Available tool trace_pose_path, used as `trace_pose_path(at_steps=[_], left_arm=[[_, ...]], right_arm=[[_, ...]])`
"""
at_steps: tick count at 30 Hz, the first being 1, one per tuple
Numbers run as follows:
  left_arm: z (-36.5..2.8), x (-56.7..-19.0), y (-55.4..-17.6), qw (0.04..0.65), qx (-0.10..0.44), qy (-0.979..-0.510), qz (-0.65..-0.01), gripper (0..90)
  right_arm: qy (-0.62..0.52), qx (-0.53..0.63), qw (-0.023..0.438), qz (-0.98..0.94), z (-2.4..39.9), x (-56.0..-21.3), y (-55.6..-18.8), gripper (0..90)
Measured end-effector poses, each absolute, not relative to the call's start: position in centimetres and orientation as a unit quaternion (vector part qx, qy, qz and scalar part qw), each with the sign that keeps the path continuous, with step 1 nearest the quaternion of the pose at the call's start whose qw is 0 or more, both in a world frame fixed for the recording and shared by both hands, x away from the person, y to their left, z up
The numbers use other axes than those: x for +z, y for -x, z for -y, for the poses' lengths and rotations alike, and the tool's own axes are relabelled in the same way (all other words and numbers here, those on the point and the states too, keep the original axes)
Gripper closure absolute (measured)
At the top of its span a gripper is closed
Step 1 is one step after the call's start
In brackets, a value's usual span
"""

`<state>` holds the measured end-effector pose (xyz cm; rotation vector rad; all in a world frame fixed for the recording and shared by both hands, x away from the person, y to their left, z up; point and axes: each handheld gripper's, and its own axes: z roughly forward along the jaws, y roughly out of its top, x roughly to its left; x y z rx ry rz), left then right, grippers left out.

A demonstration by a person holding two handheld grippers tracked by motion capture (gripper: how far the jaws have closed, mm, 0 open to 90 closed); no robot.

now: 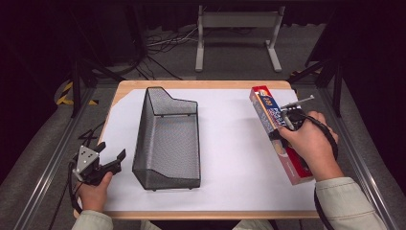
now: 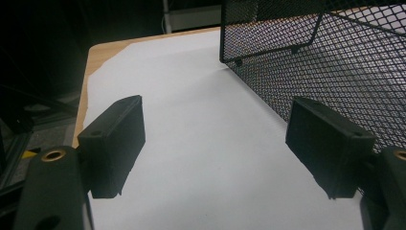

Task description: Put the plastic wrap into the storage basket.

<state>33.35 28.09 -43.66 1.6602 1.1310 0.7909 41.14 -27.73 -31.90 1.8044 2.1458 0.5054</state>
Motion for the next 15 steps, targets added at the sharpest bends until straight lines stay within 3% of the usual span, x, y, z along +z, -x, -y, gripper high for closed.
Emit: trace_pose_path(at_steps=[15], left_arm=[[-28.1,-43.7,-33.4,0.470,0.324,-0.678,-0.463,22.1]], right_arm=[[-0.598,0.205,0.132,-0.763,21.9,-30.3,-40.5,40.0]])
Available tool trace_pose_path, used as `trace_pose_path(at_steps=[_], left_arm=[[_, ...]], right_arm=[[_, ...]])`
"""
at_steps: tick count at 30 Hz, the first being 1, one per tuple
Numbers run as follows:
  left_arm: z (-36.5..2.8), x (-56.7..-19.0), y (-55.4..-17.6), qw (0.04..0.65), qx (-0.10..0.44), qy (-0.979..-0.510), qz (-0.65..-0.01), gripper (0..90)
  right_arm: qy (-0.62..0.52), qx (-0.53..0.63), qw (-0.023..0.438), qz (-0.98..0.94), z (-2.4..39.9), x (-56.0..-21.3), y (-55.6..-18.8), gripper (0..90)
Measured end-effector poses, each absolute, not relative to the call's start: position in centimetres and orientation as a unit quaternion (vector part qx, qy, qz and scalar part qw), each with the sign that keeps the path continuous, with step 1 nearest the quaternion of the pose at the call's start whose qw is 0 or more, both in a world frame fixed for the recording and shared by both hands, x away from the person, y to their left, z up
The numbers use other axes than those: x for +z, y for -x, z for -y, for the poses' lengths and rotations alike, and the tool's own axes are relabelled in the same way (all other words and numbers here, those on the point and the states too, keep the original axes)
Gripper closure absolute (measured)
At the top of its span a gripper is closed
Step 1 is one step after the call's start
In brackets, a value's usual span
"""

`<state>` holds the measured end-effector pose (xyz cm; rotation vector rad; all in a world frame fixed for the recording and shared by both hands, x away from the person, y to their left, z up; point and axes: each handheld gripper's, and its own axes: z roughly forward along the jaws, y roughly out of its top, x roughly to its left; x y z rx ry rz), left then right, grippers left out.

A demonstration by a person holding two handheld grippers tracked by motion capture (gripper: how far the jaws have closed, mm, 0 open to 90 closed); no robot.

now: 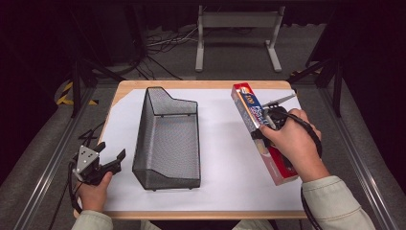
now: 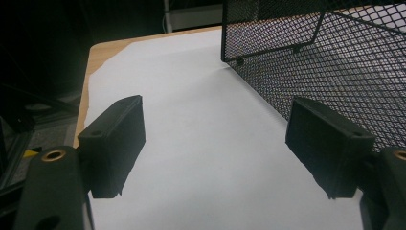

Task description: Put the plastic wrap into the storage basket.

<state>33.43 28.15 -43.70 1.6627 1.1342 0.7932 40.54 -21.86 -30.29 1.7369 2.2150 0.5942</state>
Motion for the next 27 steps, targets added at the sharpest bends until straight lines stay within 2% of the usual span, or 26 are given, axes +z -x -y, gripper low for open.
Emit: trace_pose_path(at_steps=[12,27], left_arm=[[-28.2,-43.7,-33.4,0.470,0.325,-0.677,-0.464,22.2],[-28.3,-43.7,-33.5,0.470,0.326,-0.676,-0.464,22.2]], right_arm=[[-0.571,0.237,0.131,-0.775,16.0,-29.1,-39.8,39.9],[-0.541,0.267,0.112,-0.789,11.1,-28.8,-39.2,39.7]])
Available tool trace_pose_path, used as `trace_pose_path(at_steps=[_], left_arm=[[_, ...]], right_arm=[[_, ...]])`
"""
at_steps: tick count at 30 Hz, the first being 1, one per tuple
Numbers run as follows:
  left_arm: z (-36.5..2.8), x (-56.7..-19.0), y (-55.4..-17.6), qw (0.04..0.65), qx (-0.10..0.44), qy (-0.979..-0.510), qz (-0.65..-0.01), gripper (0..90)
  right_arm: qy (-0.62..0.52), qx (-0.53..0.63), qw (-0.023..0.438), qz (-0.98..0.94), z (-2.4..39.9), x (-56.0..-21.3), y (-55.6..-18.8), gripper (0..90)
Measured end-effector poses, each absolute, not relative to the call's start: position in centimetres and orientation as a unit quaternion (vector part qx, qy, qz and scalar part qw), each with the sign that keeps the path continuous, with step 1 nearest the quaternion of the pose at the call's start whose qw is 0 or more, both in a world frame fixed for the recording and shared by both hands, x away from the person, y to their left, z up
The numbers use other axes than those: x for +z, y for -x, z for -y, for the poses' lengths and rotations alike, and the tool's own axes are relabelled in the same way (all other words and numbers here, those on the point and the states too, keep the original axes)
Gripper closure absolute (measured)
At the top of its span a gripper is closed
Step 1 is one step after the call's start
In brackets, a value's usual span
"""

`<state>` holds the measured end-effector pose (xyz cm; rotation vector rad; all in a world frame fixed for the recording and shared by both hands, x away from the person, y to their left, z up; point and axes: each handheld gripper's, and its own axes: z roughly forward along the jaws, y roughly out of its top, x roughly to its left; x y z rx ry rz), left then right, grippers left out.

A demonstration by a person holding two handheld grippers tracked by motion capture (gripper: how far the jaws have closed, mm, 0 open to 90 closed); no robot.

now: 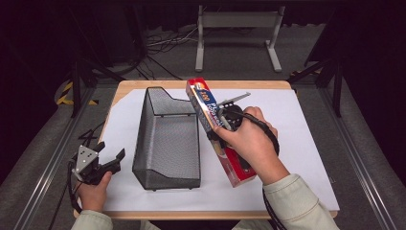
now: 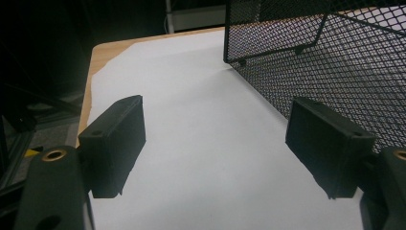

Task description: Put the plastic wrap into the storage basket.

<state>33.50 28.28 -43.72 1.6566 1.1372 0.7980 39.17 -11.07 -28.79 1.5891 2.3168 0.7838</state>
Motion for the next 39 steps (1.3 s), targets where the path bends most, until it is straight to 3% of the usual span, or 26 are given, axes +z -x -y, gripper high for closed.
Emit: trace_pose_path(at_steps=[17,39], left_arm=[[-28.4,-43.7,-33.5,0.472,0.327,-0.674,-0.465,22.2],[-28.3,-43.8,-33.6,0.472,0.326,-0.675,-0.464,22.2]], right_arm=[[-0.512,0.279,0.093,-0.807,5.6,-30.1,-39.0,39.6],[-0.506,0.255,0.075,-0.820,2.2,-33.0,-39.8,39.0]])
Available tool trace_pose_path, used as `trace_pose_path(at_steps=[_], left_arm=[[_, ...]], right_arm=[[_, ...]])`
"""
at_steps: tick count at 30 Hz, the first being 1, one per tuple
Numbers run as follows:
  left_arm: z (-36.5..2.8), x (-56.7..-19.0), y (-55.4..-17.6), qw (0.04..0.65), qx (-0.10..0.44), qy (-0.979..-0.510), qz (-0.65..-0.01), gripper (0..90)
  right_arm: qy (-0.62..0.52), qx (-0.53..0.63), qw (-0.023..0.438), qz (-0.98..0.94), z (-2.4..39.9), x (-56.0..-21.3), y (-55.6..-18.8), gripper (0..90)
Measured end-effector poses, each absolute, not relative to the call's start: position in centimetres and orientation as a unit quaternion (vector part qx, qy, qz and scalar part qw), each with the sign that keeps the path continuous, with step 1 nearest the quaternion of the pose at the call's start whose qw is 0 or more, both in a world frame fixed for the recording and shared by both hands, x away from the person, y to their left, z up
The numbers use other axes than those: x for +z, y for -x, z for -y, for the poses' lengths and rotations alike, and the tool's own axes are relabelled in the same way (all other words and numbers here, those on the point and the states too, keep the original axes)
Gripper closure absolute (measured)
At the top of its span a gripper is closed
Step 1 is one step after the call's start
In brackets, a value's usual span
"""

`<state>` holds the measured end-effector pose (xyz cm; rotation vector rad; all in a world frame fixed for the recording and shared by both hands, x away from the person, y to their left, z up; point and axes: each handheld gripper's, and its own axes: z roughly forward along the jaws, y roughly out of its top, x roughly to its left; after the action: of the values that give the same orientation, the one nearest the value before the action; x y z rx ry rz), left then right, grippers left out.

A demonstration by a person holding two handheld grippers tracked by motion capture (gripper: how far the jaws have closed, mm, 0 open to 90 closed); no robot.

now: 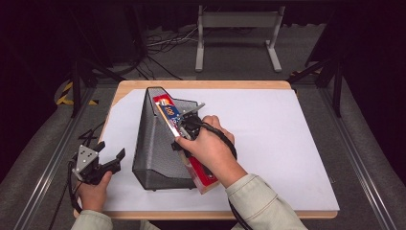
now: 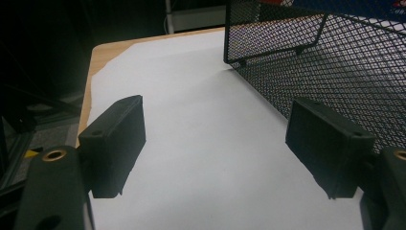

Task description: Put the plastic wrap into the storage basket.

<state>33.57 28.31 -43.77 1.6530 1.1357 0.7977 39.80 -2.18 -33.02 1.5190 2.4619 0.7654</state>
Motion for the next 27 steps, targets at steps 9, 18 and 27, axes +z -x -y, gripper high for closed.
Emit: trace_pose_path(at_steps=[9,18,27], left_arm=[[-28.3,-43.8,-33.6,0.473,0.325,-0.675,-0.464,22.2],[-28.3,-43.8,-33.6,0.472,0.325,-0.676,-0.463,22.1],[-28.3,-43.8,-33.6,0.472,0.325,-0.676,-0.463,22.1]], right_arm=[[-0.508,0.235,0.071,-0.826,1.2,-33.9,-40.4,38.7],[-0.506,0.221,0.065,-0.831,0.8,-34.1,-41.0,38.6],[-0.513,0.215,0.049,-0.829,1.0,-34.4,-41.6,38.3]])
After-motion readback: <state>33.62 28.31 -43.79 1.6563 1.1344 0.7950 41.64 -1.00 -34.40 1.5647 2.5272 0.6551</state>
